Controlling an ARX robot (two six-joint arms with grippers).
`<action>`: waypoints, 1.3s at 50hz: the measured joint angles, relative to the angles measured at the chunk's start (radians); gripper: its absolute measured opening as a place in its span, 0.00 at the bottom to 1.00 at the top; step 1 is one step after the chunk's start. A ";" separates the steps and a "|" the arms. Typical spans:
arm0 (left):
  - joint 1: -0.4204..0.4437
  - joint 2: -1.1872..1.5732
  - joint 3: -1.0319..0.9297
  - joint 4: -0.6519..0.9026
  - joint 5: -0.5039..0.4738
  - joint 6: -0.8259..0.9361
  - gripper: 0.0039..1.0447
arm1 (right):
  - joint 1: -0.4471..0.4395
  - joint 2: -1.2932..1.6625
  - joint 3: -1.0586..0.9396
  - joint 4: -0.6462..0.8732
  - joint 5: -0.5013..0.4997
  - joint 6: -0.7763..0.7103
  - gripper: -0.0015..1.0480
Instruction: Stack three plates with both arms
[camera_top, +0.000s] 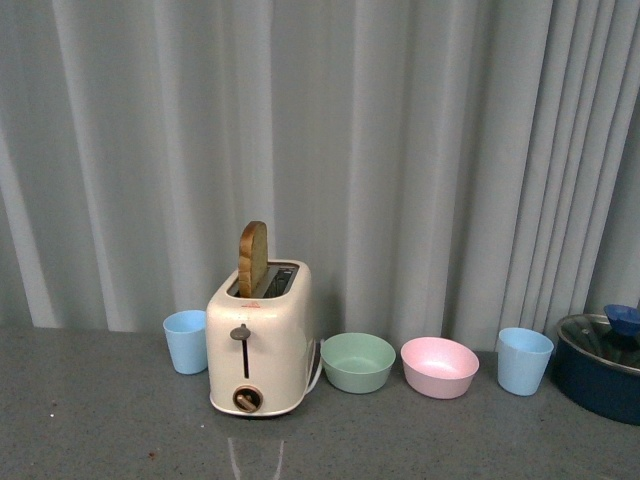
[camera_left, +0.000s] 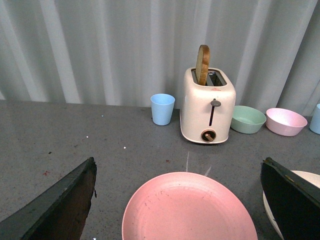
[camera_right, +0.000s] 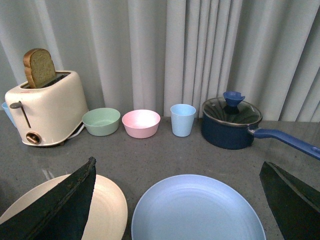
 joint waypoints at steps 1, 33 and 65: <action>0.000 0.000 0.000 0.000 0.000 0.000 0.94 | 0.000 0.000 0.000 0.000 0.000 0.000 0.93; 0.000 0.000 0.000 0.000 0.000 0.000 0.94 | 0.000 0.000 0.000 0.000 0.000 0.000 0.93; 0.100 0.505 0.247 -0.357 0.411 0.108 0.94 | 0.000 0.000 0.000 0.000 0.000 0.000 0.93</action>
